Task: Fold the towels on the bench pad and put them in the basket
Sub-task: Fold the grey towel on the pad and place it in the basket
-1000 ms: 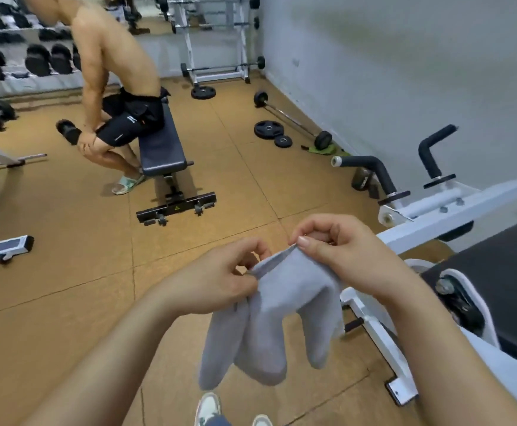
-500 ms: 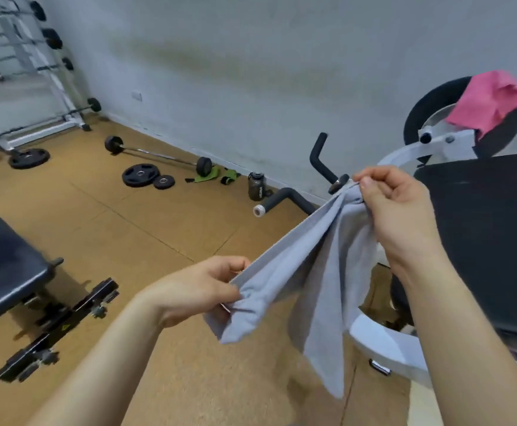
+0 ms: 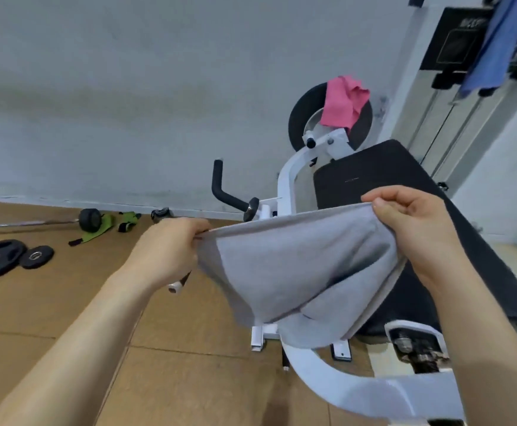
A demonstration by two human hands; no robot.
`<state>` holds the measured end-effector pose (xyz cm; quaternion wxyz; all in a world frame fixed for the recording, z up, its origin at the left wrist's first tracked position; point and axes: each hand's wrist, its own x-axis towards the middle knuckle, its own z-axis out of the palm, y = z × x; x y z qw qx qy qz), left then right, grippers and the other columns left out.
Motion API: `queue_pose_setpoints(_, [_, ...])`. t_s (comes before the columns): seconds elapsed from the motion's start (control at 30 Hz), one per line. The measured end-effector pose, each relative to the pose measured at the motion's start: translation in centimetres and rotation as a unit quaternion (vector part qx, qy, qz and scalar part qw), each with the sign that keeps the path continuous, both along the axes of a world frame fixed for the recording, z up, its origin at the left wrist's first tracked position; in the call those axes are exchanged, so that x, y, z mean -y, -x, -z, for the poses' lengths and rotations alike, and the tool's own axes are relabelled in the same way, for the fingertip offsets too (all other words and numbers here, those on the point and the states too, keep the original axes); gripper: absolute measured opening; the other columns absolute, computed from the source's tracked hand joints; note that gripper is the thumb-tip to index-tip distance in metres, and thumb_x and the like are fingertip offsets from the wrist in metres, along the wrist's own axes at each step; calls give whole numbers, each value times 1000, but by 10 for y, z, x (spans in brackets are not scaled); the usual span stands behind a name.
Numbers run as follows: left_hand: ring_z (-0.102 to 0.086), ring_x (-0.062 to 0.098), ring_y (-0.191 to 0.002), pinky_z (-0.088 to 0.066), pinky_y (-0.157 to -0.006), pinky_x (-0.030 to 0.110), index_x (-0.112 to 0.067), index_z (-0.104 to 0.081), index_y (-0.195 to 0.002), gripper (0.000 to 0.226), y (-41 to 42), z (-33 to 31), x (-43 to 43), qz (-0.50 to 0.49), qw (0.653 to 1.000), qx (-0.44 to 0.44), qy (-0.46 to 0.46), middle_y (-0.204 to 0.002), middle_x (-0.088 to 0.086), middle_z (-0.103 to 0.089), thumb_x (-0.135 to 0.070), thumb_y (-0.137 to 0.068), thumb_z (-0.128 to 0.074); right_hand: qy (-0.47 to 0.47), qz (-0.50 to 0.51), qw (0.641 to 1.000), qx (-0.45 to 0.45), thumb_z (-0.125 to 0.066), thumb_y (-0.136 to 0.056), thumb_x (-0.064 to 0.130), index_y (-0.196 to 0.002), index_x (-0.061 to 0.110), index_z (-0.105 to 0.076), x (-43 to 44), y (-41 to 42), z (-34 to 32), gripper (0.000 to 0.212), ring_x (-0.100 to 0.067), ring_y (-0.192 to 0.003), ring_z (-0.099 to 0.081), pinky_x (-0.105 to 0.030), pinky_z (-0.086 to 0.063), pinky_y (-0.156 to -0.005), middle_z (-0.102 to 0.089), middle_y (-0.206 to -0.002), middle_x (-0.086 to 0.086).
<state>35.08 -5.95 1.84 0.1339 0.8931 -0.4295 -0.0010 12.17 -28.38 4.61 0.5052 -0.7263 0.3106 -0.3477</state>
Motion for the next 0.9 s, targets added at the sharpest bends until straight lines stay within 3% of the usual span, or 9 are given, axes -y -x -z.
queue_pose_setpoints(0.03, [-58,21,-73,-48,-59,32,-25,-59,-80,23,-11,1,17,0,999,-14,33,-74,-7,-63,-5,-85,-49,-1,17,1000,-11,-59,-92,13,-85,25,-74,11,0,2,20,-9,-77,-65,-27,-48,-73,-73,-75,4])
queue_pose_setpoints(0.1, [-59,14,-73,-46,-59,31,-24,-63,-84,17,-28,3,50,-18,979,-129,158,-76,-7,-65,-13,-92,-54,5,39,998,-38,-59,-92,15,-85,27,-74,30,2,8,20,-12,-81,-66,-29,-49,-77,-74,-78,3])
queue_pose_setpoints(0.2, [-62,15,-76,-50,-66,32,-22,-66,-87,9,-54,14,101,-50,908,-289,299,-79,-3,-68,-20,-94,-60,11,48,995,-83,-58,-92,14,-87,25,-74,52,9,13,21,-11,-81,-68,-29,-51,-76,-75,-79,4])
queue_pose_setpoints(0.3, [-64,17,-87,-53,-77,36,-23,-65,-93,17,-74,24,163,-38,873,-353,333,-89,-1,-68,-14,-98,-52,50,68,983,-162,-56,-91,13,-86,27,-74,76,16,20,23,-6,-81,-67,-27,-51,-74,-74,-79,6])
queue_pose_setpoints(0.4, [-62,5,-71,-49,-68,23,-20,-68,-91,11,-84,22,233,-28,857,-347,381,-78,-5,-67,-11,-91,-61,106,119,941,-298,-53,-91,15,-85,30,-71,108,13,39,24,-6,-82,-63,-27,-49,-71,-70,-81,15])
queue_pose_setpoints(0.5, [-60,-5,-58,-50,-65,15,-18,-71,-86,3,-92,23,299,-1,842,-371,393,-72,-7,-68,-15,-86,-71,86,170,909,-370,-47,-92,17,-86,29,-66,135,6,63,23,-14,-79,-61,-35,-51,-69,-65,-79,11])
queue_pose_setpoints(0.7, [-65,3,-79,-51,-81,18,-27,-75,-87,7,-122,47,456,82,852,-384,348,-84,-13,-71,-22,-84,-71,40,265,871,-410,-42,-90,19,-88,20,-61,199,-34,91,19,-20,-79,-59,-40,-53,-72,-66,-85,4])
queue_pose_setpoints(0.83, [-60,-5,-73,-43,-71,4,-21,-75,-92,8,-134,59,548,112,864,-377,316,-81,-15,-67,-23,-86,-69,46,306,847,-433,-44,-92,29,-85,20,-57,241,-58,96,17,-19,-70,-59,-36,-52,-64,-64,-75,4])
queue_pose_setpoints(0.9, [-62,2,-77,-47,-75,12,-17,-75,-96,14,-135,70,586,135,871,-370,294,-86,-8,-70,-26,-86,-69,59,319,829,-456,-43,-94,34,-83,19,-56,260,-64,99,22,-20,-68,-58,-36,-51,-63,-63,-72,2])
